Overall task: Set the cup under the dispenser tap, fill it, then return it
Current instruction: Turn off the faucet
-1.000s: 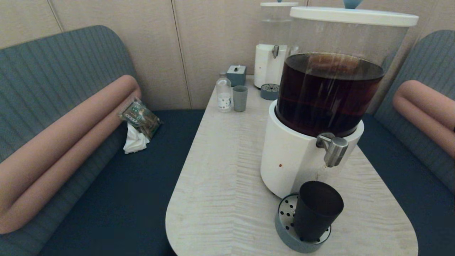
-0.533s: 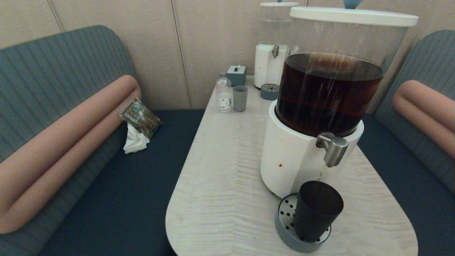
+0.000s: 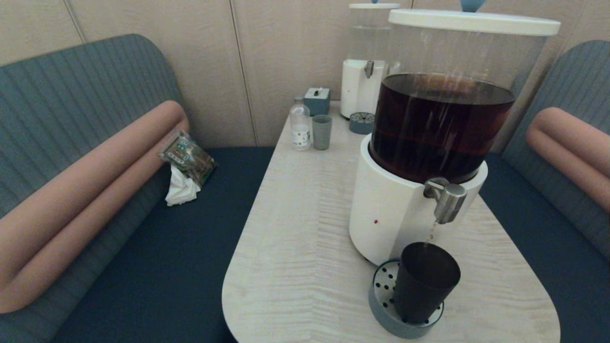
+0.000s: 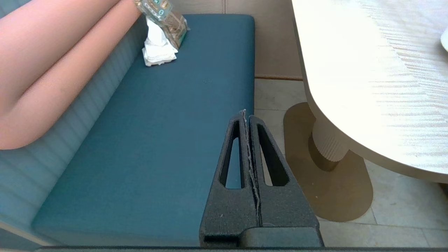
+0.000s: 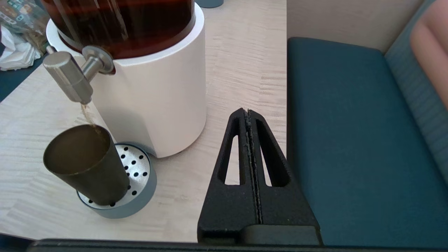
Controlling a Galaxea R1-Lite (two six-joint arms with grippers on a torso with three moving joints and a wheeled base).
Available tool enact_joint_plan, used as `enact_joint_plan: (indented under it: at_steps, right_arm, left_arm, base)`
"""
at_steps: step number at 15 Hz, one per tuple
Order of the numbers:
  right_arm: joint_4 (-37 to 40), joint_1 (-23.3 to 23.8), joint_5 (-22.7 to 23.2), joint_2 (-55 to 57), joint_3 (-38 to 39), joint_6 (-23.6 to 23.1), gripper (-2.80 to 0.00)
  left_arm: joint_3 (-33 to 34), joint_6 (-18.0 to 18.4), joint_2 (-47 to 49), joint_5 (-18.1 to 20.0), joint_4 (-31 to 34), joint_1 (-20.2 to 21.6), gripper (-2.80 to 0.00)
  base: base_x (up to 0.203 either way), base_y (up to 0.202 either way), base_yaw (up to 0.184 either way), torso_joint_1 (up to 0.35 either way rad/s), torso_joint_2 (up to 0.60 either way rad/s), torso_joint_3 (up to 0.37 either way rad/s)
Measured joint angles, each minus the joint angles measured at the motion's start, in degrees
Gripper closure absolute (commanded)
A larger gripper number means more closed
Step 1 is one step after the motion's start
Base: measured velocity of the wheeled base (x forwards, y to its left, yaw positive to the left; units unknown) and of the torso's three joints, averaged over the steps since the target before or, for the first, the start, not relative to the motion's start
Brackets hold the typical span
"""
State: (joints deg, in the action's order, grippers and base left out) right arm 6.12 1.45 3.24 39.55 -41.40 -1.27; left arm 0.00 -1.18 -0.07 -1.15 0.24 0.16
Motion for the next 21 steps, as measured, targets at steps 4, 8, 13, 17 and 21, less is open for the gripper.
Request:
enact_joint_plan:
  at_steps: [4, 8, 13, 17, 21]
  right_arm:
    - [0.0, 1.3, 0.0, -2.9, 2.4, 0.3, 0.00]
    - [-1.8, 3.8, 0.2, -8.0, 4.6, 0.8, 0.00]
    - [-2.7, 3.6, 0.5, -17.7, 7.9, 0.0, 0.00]
    - [-3.0, 2.9, 1.0, -22.4, 9.7, -0.1, 0.00]
    - [-2.1, 1.2, 0.8, -25.0, 11.9, -0.3, 0.00]
  left_arm:
    - [0.0, 0.0, 0.0, 0.0, 0.0, 0.0, 0.00]
    - [0.0, 0.0, 0.0, 0.1, 0.0, 0.0, 0.00]
    - [0.0, 0.0, 0.0, 0.0, 0.0, 0.0, 0.00]
    - [0.0, 0.0, 0.0, 0.0, 0.0, 0.0, 0.00]
    - [0.0, 0.0, 0.0, 0.0, 0.0, 0.0, 0.00]
  base:
    - [0.000, 0.000, 0.000, 0.000, 0.00, 0.000]
    - [0.000, 0.000, 0.000, 0.000, 0.00, 0.000]
    - [0.000, 0.000, 0.000, 0.000, 0.00, 0.000]
    - [0.000, 0.000, 0.000, 0.000, 0.00, 0.000]
    - [0.000, 0.000, 0.000, 0.000, 0.00, 0.000]
